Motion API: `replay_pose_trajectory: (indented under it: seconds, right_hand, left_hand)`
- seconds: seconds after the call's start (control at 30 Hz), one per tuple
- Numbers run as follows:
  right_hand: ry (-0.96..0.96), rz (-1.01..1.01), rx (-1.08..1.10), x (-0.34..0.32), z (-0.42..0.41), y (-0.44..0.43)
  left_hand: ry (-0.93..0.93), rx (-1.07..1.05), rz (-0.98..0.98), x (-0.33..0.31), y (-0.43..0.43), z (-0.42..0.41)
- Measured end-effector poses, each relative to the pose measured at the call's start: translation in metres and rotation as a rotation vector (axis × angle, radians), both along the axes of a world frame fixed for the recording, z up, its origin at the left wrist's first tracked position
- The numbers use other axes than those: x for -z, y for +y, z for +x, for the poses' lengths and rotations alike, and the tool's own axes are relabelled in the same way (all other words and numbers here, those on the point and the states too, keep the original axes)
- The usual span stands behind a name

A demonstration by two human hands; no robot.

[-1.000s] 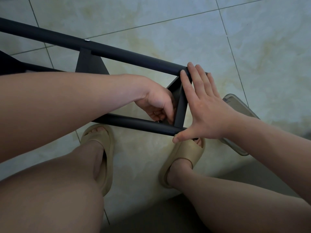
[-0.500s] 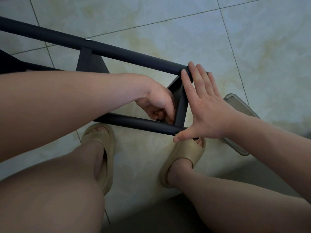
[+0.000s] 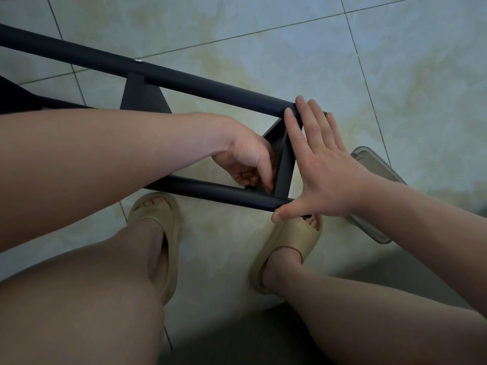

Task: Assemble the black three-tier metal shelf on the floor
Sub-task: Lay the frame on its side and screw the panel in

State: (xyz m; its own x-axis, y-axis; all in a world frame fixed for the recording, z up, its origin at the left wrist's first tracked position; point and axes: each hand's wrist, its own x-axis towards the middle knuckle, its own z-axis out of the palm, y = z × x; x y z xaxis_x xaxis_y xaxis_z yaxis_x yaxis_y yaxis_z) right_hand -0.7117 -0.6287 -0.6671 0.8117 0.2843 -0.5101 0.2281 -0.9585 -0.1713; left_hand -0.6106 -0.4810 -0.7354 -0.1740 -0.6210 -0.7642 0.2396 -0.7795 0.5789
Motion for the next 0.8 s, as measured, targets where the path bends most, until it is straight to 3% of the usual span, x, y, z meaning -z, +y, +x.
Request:
replay_pose_trajectory:
  seconds: [0.8]
  right_hand:
    - [-0.008, 0.001, -0.002, 0.0013, -0.0003, -0.0003]
  left_hand:
    - [-0.017, -0.030, -0.004, 0.0033, 0.0016, -0.0024]
